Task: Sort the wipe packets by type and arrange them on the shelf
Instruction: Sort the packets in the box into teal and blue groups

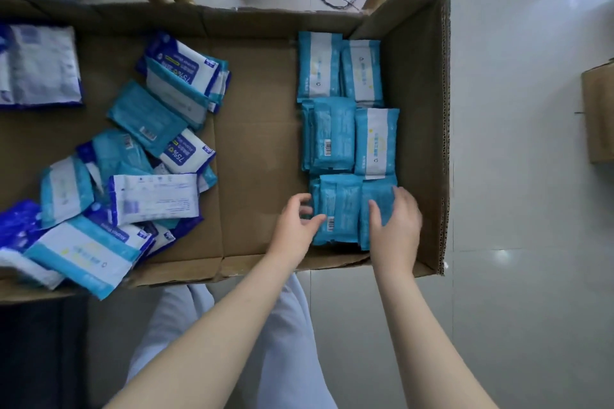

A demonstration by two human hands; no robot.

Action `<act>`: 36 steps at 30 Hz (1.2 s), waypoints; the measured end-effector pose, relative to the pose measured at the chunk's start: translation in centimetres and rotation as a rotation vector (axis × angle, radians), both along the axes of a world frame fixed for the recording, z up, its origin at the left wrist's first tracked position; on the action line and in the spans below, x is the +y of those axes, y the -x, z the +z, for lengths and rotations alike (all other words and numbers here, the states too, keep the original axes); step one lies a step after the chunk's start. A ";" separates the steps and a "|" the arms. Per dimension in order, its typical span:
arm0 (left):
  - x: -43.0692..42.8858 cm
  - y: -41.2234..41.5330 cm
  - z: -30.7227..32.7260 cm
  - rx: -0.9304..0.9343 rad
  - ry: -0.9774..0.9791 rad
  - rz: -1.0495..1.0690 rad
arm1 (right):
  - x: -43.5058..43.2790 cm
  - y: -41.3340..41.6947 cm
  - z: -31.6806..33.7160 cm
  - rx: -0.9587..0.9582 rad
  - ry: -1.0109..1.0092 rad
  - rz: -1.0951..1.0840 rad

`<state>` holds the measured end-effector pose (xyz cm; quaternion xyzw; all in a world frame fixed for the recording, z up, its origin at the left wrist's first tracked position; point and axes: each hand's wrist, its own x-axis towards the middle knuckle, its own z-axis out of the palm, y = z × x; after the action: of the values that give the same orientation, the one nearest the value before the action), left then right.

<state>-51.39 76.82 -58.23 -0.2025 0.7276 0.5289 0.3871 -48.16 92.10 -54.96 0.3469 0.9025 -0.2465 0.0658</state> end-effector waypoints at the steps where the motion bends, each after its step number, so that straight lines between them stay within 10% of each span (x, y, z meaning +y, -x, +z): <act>1: -0.9 0.8 0.5 0.013 -0.007 -0.016 | -0.7 0.5 0.3 0.013 0.013 0.039; 8: -14.2 7.4 2.0 0.334 0.258 0.017 | -11.1 7.0 0.1 -0.016 0.209 0.358; 12: -23.7 9.2 1.5 0.269 0.548 -0.348 | -18.6 10.4 -1.6 -0.108 0.330 0.470; 21: -28.9 7.4 -0.7 0.371 0.580 -0.633 | -26.4 15.3 -5.6 -0.245 0.411 0.279; 28: -29.3 7.4 0.9 0.358 0.427 -0.353 | -25.2 15.4 -2.5 -0.283 0.520 0.037; 36: -35.7 8.3 5.1 0.040 -0.018 0.566 | -26.3 14.7 3.8 -0.073 0.761 -0.304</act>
<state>-59.71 41.08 -53.14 -0.3836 0.6451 0.6262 0.2112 -62.86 65.80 -51.20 0.4359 0.6824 -0.5572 0.1841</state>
